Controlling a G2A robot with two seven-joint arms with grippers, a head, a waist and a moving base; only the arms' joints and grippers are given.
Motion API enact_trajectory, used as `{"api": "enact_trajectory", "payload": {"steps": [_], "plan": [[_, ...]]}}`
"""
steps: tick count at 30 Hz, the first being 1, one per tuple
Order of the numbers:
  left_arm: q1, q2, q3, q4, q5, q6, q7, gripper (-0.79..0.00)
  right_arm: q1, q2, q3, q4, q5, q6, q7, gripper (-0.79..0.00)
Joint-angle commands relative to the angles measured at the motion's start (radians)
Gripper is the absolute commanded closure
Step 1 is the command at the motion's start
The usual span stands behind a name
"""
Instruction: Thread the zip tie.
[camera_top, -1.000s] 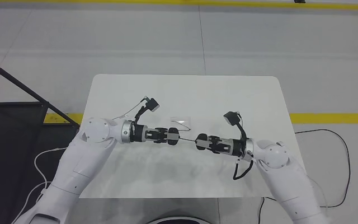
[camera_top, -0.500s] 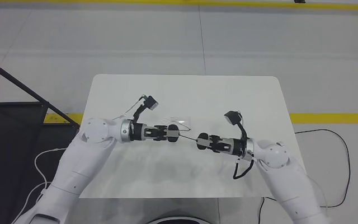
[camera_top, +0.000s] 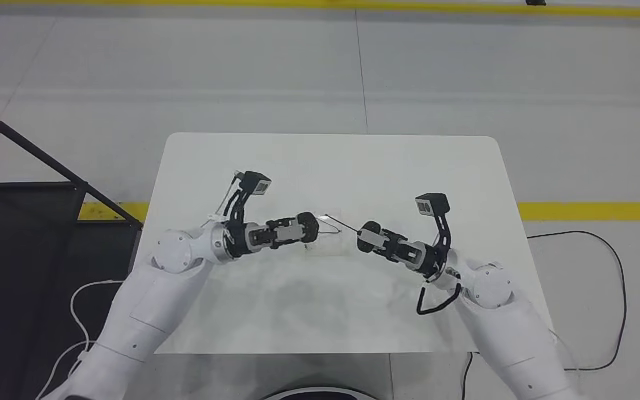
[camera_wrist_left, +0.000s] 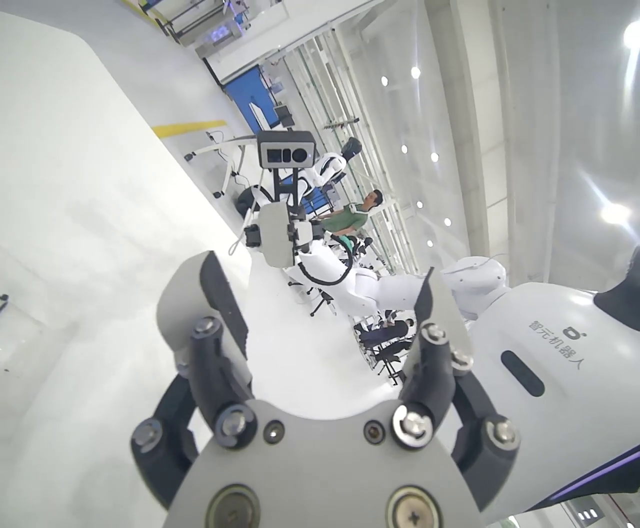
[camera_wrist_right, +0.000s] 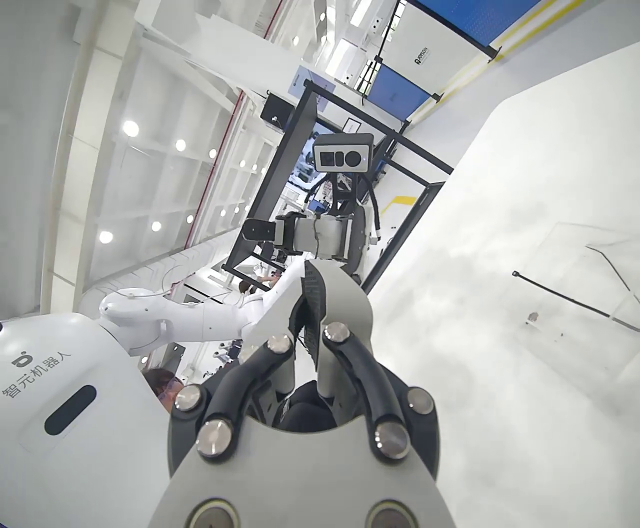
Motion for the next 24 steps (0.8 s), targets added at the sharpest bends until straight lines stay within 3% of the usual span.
{"api": "enact_trajectory", "payload": {"steps": [1, 9, 14, 20, 24], "plan": [[0.0, 0.0, 0.0, 0.0, 0.0, 0.001, -0.001, -0.785, 0.0, 0.0, 0.0, 0.0, -0.001, 0.0, 0.0, 0.0], [0.001, 0.0, 0.0, -0.002, 0.003, 0.004, 0.005, -0.785, 0.0, 0.0, 0.0, 0.0, -0.001, 0.0, 0.0, 0.0], [0.026, -0.011, 0.02, -0.042, 0.097, -0.031, 0.162, -0.785, -0.018, -0.003, 0.002, -0.024, -0.01, 0.008, -0.062, 0.0], [0.014, -0.041, 0.08, 0.02, 0.116, -0.144, 0.311, -0.785, -0.048, -0.014, 0.006, -0.053, -0.053, -0.046, -0.205, 0.0], [-0.006, -0.063, 0.125, 0.067, 0.133, -0.236, 0.374, -0.566, -0.062, -0.025, 0.002, -0.056, -0.133, -0.082, -0.325, 0.0]]}}
